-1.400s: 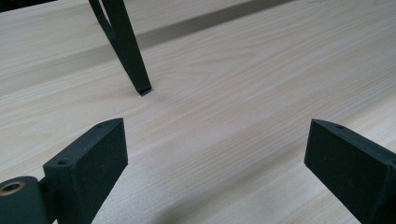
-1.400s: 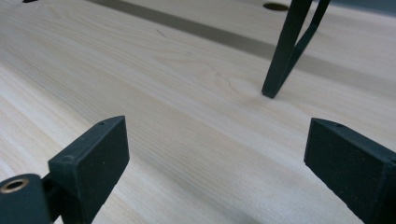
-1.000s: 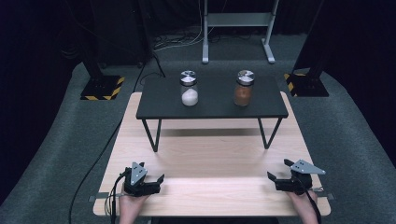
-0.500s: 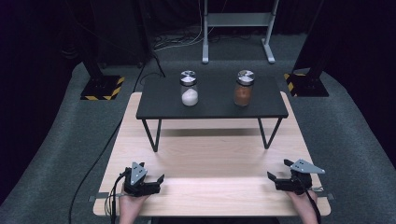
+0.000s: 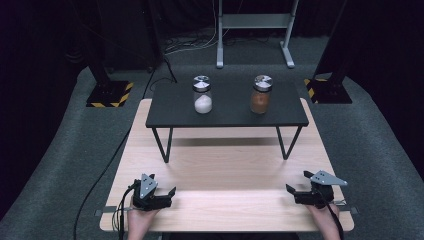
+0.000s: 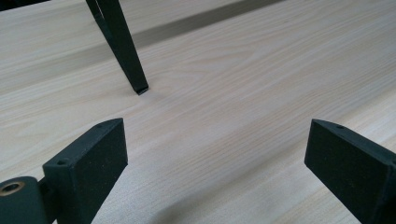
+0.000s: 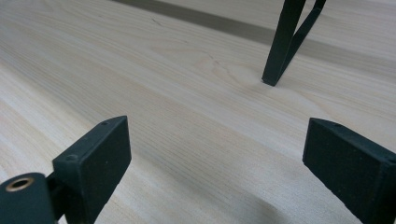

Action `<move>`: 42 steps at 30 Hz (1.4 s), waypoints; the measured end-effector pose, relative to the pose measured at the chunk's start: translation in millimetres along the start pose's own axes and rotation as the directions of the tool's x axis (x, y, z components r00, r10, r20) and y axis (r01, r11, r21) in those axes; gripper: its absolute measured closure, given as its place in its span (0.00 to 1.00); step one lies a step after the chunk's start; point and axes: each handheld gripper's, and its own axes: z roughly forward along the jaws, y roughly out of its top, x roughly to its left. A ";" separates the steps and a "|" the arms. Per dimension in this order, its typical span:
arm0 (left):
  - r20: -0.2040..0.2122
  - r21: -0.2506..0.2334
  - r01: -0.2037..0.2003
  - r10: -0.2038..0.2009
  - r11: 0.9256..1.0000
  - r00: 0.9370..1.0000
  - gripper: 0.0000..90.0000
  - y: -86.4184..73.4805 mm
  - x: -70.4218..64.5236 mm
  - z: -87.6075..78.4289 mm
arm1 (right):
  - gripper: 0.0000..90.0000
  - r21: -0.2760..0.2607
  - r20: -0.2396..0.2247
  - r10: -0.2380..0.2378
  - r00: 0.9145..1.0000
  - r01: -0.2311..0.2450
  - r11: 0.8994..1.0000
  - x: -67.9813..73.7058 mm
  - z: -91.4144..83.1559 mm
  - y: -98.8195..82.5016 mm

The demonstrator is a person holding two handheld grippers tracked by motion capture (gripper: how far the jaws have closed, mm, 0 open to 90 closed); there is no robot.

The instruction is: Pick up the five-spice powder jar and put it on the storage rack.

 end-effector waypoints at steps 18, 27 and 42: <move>0.000 0.002 0.000 0.000 1.000 1.000 0.06 0.4 -0.2 0.2 | 0.07 0.008 0.001 0.002 1.000 -0.002 1.000 0.2 0.7 1.3; 0.002 0.008 0.001 -0.001 1.000 1.000 0.06 1.4 0.5 0.7 | 0.07 0.009 0.000 0.002 1.000 -0.002 1.000 0.0 0.8 1.6; 0.007 0.018 0.004 -0.004 1.000 1.000 0.05 3.1 1.4 1.7 | 0.07 0.010 0.000 0.002 1.000 -0.002 1.000 -0.2 0.9 1.7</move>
